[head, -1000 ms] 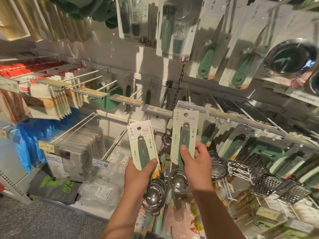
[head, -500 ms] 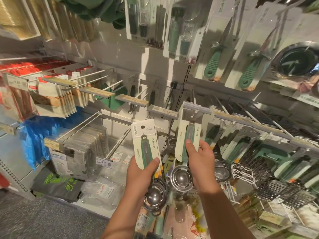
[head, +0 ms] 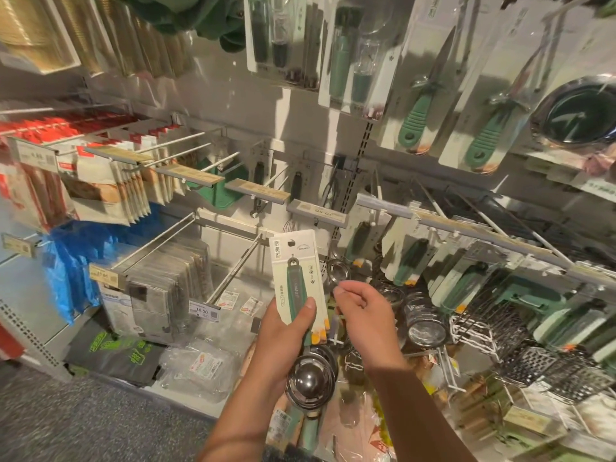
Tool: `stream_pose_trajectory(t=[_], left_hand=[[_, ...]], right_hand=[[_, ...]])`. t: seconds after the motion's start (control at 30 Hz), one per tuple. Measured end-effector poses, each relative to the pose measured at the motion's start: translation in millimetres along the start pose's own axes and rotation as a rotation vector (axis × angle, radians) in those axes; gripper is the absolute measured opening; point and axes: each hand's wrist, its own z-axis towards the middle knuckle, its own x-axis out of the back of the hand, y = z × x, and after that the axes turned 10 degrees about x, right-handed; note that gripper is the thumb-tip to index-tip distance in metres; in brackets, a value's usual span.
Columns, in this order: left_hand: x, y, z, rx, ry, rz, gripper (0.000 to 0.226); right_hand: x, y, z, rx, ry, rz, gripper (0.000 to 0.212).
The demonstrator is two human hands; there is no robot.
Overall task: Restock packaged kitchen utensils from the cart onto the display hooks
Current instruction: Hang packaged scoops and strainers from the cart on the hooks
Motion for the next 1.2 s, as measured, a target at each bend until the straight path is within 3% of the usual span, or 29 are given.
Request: stream_pose_trajectory(t=[0.3,0.47,0.53,0.63,0.8,1.2], left_hand=[[-2,-2,-4,0.029,-0.087,0.045,0.035],[-3,0,-4,0.105,-0.136,-0.029,0.055],[-2,-1,-3,0.115,-0.135,-0.046,0.045],[-2,-2,-2,0.159,-0.083,-0.055,0.008],[2,-1,-1,0.170,-0.038,-0.019,0.022],[3,-1,-1,0.126,0.052,0.040,0.019]], right_hand=[[-4,-1,-8,0.047,-0.080,-0.036,0.008],[-3,5,-8,0.044,-0.072,-0.077,0.013],[-2,7,-9,0.034,-0.066,-0.076,0.013],[-1,11,-11,0.007,-0.043,-0.048,0.015],[3,16,-11,-0.045,0.042,0.035,0.016],[19,-2,-8,0.117,0.213,0.021,0.016]])
